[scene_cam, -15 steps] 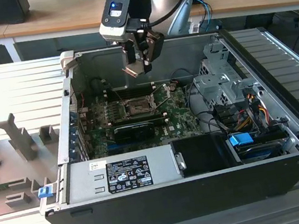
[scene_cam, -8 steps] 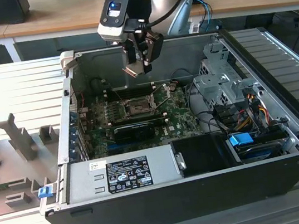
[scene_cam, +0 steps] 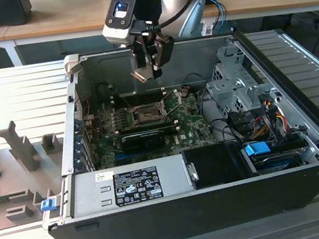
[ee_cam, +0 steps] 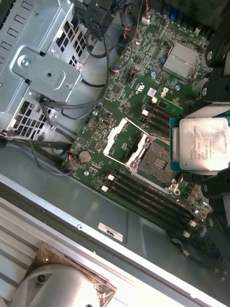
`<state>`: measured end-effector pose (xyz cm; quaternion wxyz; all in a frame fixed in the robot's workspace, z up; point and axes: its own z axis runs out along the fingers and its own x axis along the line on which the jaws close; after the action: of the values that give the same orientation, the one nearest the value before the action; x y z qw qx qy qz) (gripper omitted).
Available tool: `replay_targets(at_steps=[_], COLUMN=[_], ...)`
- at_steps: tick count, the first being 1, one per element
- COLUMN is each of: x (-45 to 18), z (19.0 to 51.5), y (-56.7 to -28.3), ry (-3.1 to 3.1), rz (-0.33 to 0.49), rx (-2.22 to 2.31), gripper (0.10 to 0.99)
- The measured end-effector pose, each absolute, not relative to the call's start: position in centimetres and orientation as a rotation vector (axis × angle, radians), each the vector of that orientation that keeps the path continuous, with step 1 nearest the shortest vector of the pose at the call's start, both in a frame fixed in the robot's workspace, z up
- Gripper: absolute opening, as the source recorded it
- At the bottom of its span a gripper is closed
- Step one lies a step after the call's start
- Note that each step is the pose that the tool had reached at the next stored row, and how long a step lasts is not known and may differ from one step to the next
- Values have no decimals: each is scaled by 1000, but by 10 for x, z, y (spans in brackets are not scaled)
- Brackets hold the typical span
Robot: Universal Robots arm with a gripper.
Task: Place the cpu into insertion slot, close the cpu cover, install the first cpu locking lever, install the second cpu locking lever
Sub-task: 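Place the cpu into insertion slot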
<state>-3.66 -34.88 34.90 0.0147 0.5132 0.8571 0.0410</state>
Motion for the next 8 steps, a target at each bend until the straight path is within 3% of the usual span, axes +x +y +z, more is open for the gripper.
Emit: replay_targets(at_steps=[8], x=[-37], z=[349], y=[-349], ry=[2638], rz=[127], rx=[1644], gripper=[529])
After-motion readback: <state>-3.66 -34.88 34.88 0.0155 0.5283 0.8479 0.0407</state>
